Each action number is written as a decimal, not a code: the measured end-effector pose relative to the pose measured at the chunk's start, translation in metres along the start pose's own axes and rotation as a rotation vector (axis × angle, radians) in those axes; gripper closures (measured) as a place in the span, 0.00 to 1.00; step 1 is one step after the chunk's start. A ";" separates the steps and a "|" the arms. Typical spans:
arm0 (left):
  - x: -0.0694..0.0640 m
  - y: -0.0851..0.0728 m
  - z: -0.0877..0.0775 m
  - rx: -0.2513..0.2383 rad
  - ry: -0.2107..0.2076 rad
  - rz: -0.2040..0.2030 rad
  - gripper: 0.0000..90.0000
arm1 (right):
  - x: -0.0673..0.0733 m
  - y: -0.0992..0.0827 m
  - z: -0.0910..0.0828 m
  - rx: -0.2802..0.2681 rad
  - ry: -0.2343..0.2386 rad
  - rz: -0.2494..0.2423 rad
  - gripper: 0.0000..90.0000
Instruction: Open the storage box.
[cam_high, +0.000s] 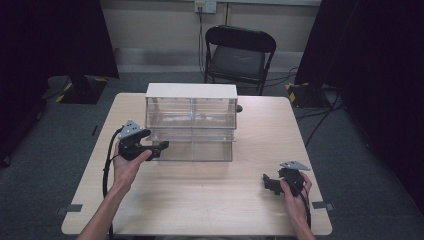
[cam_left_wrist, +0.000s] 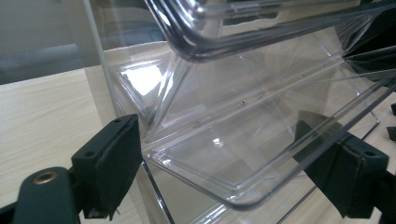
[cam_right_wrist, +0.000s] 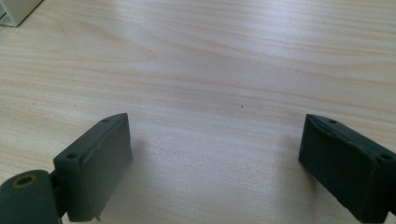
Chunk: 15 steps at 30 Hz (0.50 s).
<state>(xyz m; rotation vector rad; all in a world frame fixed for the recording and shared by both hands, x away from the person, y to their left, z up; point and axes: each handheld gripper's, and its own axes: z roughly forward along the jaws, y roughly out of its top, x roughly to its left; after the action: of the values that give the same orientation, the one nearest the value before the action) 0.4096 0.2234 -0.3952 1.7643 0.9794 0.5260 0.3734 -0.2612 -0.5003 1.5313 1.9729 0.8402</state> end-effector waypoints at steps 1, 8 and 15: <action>0.000 0.000 -0.001 0.002 -0.002 0.003 0.17 | 0.000 0.000 0.000 0.000 -0.002 0.001 0.10; 0.001 0.005 -0.003 -0.012 -0.012 -0.003 0.17 | 0.000 0.000 0.000 0.000 -0.001 0.001 0.10; 0.000 0.011 -0.005 -0.020 -0.012 0.000 0.15 | 0.000 0.000 0.000 0.000 -0.001 0.001 0.10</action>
<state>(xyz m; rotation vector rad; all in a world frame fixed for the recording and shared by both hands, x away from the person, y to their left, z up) 0.4102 0.2245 -0.3831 1.7477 0.9626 0.5234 0.3735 -0.2611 -0.5004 1.5323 1.9714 0.8397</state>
